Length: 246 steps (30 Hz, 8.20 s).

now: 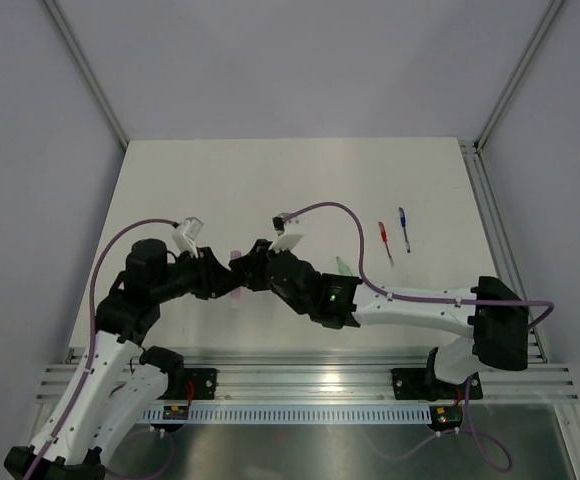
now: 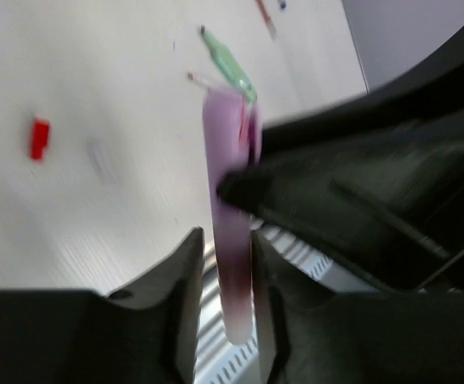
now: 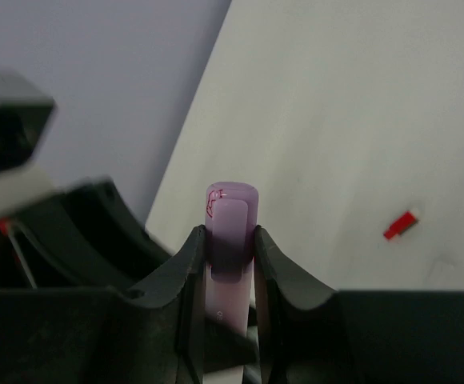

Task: Insert the pens into the pen caps

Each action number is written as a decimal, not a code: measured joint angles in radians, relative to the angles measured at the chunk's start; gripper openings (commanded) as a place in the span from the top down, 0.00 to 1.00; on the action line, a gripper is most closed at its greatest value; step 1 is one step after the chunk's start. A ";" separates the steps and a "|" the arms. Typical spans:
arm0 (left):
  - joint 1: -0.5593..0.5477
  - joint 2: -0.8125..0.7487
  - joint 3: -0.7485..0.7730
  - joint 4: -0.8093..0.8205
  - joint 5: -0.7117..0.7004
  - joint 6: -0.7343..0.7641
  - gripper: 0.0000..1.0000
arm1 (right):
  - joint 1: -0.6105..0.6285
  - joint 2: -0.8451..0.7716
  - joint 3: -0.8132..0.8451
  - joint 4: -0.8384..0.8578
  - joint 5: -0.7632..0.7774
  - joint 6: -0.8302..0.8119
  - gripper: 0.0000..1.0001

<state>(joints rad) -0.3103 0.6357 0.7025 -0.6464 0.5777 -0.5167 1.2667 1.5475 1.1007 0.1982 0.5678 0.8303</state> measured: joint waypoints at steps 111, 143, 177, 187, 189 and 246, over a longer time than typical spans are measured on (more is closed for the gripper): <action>0.026 -0.201 -0.075 0.117 -0.052 0.143 0.07 | -0.505 0.059 -0.057 -0.748 -0.370 -0.399 0.60; 0.015 -0.198 -0.075 0.117 -0.054 0.143 0.01 | -0.394 0.156 -0.123 -0.649 -0.466 -0.299 0.99; 0.010 -0.149 -0.108 0.202 0.116 0.102 0.69 | -0.064 -0.154 -0.138 0.086 -0.335 -0.075 1.00; 0.008 -0.165 -0.108 0.212 0.126 0.103 1.00 | -0.054 -0.154 -0.120 0.070 -0.316 -0.121 0.84; 0.008 -0.179 -0.108 0.208 0.122 0.103 1.00 | -0.051 -0.156 -0.109 0.056 -0.320 -0.135 0.72; 0.050 -0.226 -0.107 0.142 -0.025 0.129 1.00 | -0.180 0.406 0.166 -0.567 -0.277 -0.238 0.70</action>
<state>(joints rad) -0.2600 0.4099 0.5953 -0.5049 0.5529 -0.3878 1.0870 1.9533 1.2663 -0.3687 0.2913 0.5922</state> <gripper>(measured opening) 0.049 0.324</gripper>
